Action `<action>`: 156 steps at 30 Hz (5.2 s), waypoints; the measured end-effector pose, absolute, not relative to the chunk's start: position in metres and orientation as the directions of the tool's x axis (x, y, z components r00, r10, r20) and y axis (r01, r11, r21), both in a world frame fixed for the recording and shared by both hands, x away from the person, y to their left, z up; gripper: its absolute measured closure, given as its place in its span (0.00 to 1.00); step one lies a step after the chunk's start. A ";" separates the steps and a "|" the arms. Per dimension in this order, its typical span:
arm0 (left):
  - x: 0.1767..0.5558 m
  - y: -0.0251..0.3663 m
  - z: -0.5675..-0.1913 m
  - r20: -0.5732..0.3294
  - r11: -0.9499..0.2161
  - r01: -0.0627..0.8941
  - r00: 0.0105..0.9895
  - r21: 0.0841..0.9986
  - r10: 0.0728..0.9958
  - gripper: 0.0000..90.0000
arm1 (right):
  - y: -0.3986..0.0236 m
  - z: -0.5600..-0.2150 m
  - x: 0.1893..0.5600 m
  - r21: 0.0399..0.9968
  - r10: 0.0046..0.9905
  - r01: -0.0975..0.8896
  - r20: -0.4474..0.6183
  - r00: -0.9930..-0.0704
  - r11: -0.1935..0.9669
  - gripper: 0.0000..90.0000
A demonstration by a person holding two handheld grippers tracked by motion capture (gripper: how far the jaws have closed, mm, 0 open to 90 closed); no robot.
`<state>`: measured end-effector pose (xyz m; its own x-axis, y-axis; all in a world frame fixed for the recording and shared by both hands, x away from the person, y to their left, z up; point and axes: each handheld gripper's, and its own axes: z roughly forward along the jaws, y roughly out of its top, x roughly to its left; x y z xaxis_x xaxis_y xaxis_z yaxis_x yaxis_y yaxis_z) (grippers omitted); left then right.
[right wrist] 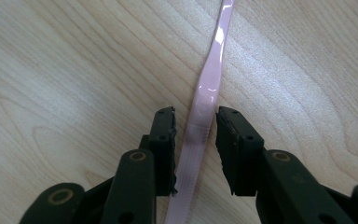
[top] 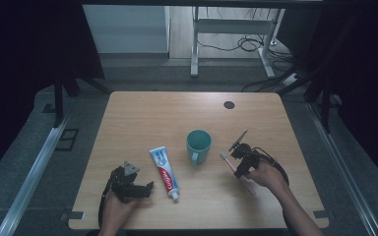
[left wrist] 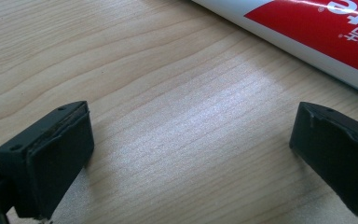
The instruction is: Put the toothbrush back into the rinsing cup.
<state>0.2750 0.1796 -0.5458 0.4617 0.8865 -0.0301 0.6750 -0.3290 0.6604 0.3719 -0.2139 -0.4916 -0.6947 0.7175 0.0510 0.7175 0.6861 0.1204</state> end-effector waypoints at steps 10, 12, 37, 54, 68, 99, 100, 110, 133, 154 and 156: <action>0.275 0.180 -0.546 -0.030 -0.329 0.675 0.461 0.660 0.887 0.00 | -0.208 -0.496 0.380 0.084 0.726 0.727 0.048 -0.686 0.681 0.80; 0.275 0.179 -0.546 -0.030 -0.329 0.675 0.461 0.661 0.887 0.00 | -0.206 -0.497 0.381 0.072 0.726 0.726 0.042 -0.687 0.683 0.81; 0.275 0.179 -0.546 -0.030 -0.328 0.675 0.461 0.661 0.887 0.00 | -0.209 -0.487 0.384 0.101 0.725 0.726 0.050 -0.687 0.681 0.87; 0.275 0.179 -0.546 -0.030 -0.329 0.675 0.462 0.661 0.887 0.00 | -0.219 -0.466 0.377 0.224 0.719 0.713 0.072 -0.691 0.664 0.87; 0.275 0.180 -0.546 -0.027 -0.333 0.673 0.464 0.660 0.885 0.00 | -0.226 -0.445 0.372 0.358 0.712 0.685 0.072 -0.698 0.635 0.87; 0.275 0.180 -0.546 -0.024 -0.337 0.671 0.467 0.661 0.884 0.00 | -0.229 -0.420 0.367 0.614 0.680 0.577 0.087 -0.728 0.539 0.87; 0.275 0.180 -0.546 -0.024 -0.337 0.671 0.467 0.661 0.884 0.00 | -0.229 -0.419 0.367 0.620 0.674 0.569 0.088 -0.734 0.539 0.87; 0.275 0.180 -0.546 -0.024 -0.337 0.671 0.467 0.661 0.884 0.00 | -0.221 -0.411 0.366 0.682 0.667 0.531 0.084 -0.740 0.503 0.87; 0.275 0.180 -0.546 -0.023 -0.337 0.671 0.467 0.661 0.884 0.00 | -0.207 -0.400 0.375 0.781 0.662 0.473 0.105 -0.743 0.407 0.87; 0.275 0.180 -0.546 -0.027 -0.334 0.673 0.465 0.660 0.885 0.00 | -0.185 -0.396 0.388 0.830 0.656 0.432 0.110 -0.747 0.353 0.87; 0.275 0.180 -0.546 -0.026 -0.334 0.672 0.466 0.660 0.885 0.00 | -0.184 -0.396 0.390 0.834 0.655 0.431 0.115 -0.746 0.345 0.87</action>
<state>0.2752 0.1799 -0.5457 0.4655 0.8846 -0.0264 0.6724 -0.3341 0.6605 0.3901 -0.1837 -0.3963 -0.7465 0.6554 0.1149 0.4313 0.3451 0.8336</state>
